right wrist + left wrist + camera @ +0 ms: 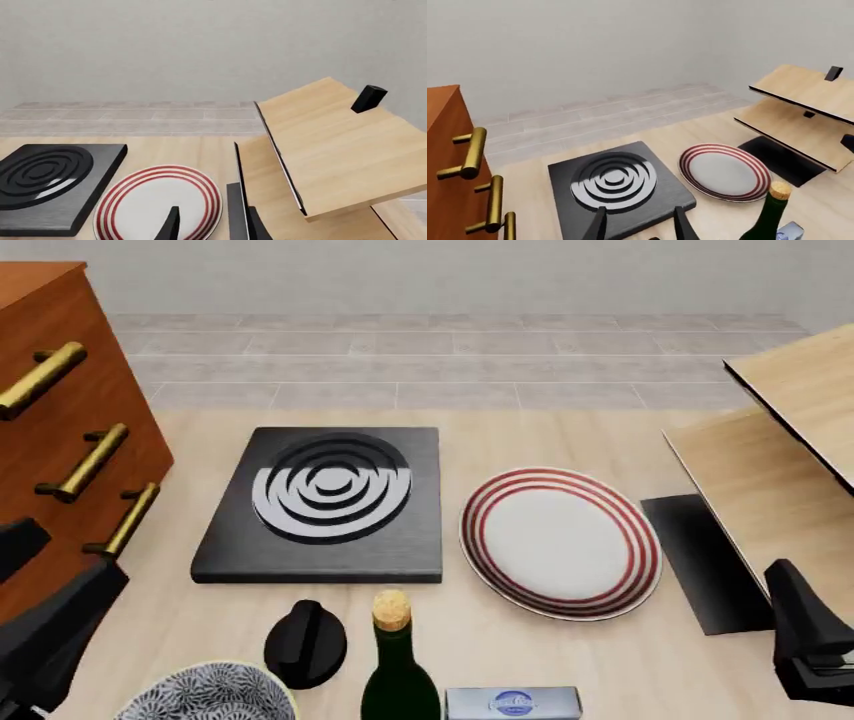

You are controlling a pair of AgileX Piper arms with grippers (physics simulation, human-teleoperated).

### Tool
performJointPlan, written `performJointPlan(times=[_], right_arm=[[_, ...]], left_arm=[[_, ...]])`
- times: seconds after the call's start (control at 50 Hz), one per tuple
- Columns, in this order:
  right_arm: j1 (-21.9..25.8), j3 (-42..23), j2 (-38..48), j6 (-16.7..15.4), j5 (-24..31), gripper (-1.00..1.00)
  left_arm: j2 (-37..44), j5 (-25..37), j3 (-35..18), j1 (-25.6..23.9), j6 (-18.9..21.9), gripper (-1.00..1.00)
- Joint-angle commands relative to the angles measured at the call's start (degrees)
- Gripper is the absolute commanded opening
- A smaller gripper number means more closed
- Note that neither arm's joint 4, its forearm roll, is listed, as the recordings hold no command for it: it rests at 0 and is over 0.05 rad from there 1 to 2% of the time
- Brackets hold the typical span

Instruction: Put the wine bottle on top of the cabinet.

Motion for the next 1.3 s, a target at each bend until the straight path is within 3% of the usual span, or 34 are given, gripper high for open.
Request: performJointPlan(times=[0.02, 0.14, 0.32, 1.02, 1.08, 1.3], right_arm=[[-0.02, -0.03, 0.14, 0.21, 0.09, 1.0], [0.02, -0.06, -0.14, -0.25, -0.03, 1.0], [0.01, -0.12, -0.07, -0.13, 0.07, 1.0], [-0.02, 0.06, 0.59, 0.2, -0.48, 1.0], [0.0, 0.04, 0.23, -0.05, -0.33, 1.0], [0.01, 0.0, 0.05, -0.15, -0.18, 1.0]], left_arm=[[2.55, -0.84, -1.04, -5.3, -0.52, 1.0], [9.32, -6.62, 0.17, -9.89, -1.11, 1.0], [14.82, -9.01, 0.52, -15.76, -3.91, 1.0], [28.32, -17.03, -2.69, -24.04, -8.17, 1.0], [27.7, -15.87, -4.34, -24.88, -10.25, 1.0], [32.45, -16.35, -4.89, -26.94, -6.1, 1.0]])
